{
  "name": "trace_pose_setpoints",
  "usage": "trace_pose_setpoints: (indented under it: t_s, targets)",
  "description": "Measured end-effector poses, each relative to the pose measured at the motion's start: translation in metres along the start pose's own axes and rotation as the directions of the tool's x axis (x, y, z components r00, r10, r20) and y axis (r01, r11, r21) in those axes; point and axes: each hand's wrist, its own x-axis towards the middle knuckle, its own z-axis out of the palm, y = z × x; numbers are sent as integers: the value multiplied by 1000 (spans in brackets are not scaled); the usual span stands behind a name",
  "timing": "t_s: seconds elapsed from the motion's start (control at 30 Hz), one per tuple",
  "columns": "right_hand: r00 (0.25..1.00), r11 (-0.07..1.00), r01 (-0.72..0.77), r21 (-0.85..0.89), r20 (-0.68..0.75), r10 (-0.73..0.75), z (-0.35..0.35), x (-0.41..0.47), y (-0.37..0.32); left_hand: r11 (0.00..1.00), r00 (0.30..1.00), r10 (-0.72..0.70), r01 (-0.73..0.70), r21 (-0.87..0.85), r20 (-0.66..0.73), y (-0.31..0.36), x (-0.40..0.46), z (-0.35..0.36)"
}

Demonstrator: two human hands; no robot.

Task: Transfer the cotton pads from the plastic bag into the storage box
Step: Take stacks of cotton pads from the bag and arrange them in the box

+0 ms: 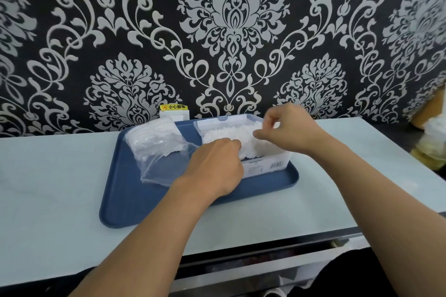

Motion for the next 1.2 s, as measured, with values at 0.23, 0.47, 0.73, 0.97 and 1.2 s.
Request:
trace_pose_setpoints:
  t_s: [0.23,0.47,0.73,0.97,1.2]
  targets:
    - [959,881,-8,-473,245,140,13,-3,-16,1000,1000,-29,29,10,-4,-1,0,0]
    - [994,906,96,-412,-10,-110,14,-16,-49,963,945,-29,-60,-262,-325,-6,-9,-25]
    - [808,887,434,158,368,-461,75,-40,-119,780,734,-526,216,-587,-430,-133,-27,-59]
    - [853,940,342,-15,424,-304,133,-5,-128,668,852,-516,335,-664,-88,-167,-21,-29]
    - [851,874,486,19,216,-478,135,-1,-132,717,861,-486,295,-631,-150,-184,-8,-19]
